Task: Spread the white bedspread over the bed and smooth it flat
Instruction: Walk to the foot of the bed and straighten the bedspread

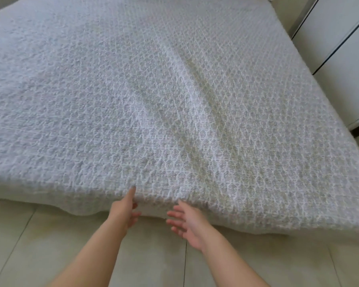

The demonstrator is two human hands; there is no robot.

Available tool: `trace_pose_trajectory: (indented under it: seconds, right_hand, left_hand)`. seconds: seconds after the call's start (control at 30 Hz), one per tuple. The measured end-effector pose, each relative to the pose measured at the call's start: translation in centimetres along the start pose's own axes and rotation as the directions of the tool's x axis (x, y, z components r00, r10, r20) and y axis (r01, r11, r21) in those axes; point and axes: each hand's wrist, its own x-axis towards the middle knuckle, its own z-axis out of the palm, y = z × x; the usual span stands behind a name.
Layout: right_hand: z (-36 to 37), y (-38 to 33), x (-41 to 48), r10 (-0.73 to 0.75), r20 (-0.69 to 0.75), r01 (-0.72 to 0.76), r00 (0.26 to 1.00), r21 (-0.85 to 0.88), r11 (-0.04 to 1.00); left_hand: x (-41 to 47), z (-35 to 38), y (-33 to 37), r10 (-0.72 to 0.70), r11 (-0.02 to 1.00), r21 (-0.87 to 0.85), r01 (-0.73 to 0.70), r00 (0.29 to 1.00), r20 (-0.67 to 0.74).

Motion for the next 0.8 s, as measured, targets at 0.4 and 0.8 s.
trace_pose_trajectory:
  seconds: [0.4,0.8]
  right_hand:
    - [11.7,0.8,3.6,0.046,-0.374,0.031,0.926,0.197,0.980]
    - [13.8,4.3,-2.4,-0.354,-0.487,0.397,0.798,-0.017,0.918]
  left_hand:
    - [6.2,-10.8,4.2,-0.060,0.993,0.110,0.044,0.988,0.144]
    - [2.8,-16.1,2.1,0.337,0.909,0.225,-0.350,0.937,0.094]
